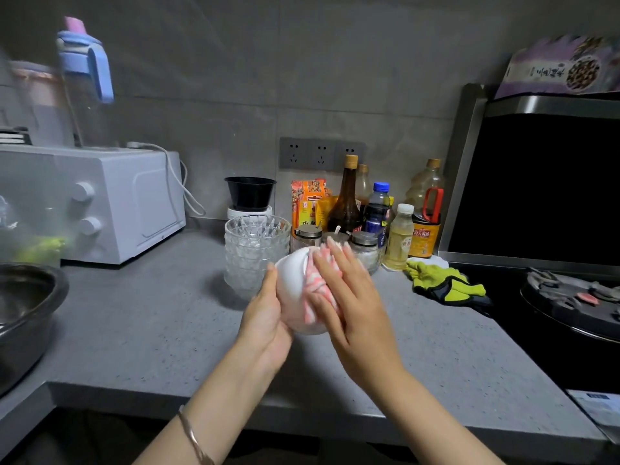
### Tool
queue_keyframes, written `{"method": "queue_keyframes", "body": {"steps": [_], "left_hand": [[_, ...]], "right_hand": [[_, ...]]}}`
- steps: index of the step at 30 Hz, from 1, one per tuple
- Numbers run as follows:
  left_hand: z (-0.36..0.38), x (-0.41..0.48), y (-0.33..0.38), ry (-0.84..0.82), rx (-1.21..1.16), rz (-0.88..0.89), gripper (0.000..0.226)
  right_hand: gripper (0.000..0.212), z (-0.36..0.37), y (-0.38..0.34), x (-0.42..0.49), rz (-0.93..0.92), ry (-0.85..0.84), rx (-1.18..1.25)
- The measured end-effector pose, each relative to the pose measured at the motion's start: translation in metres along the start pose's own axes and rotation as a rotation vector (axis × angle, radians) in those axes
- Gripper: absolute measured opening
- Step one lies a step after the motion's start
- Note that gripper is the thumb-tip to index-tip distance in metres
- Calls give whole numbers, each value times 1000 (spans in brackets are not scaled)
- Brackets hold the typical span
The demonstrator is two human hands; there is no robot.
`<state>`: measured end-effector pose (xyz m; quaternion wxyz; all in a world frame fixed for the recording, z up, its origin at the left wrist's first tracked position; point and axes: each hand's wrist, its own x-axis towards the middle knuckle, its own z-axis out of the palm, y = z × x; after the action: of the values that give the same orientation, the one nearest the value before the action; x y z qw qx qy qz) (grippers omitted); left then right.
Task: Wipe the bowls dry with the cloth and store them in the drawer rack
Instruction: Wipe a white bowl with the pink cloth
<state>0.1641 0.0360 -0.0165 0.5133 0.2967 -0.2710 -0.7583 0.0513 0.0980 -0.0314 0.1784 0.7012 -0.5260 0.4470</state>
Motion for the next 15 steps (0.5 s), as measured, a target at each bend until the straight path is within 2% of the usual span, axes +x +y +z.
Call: {"method": "queue_keyframes", "body": {"steps": [3, 7, 9, 12, 15], "left_hand": [[0, 1, -1, 113, 69, 85, 43], [-3, -6, -9, 49, 188, 94, 41], [-1, -7, -7, 29, 167, 104, 40], [7, -5, 2, 94, 106, 152, 39], [6, -3, 4, 140, 121, 209, 37]], "right_hand": [[48, 6, -3, -15, -47, 37, -65], [45, 0, -8, -6, -165, -10, -102], [46, -7, -7, 3, -134, -9, -107], [45, -10, -5, -1, -76, 32, -74], [45, -4, -10, -14, -126, 12, -58]]}}
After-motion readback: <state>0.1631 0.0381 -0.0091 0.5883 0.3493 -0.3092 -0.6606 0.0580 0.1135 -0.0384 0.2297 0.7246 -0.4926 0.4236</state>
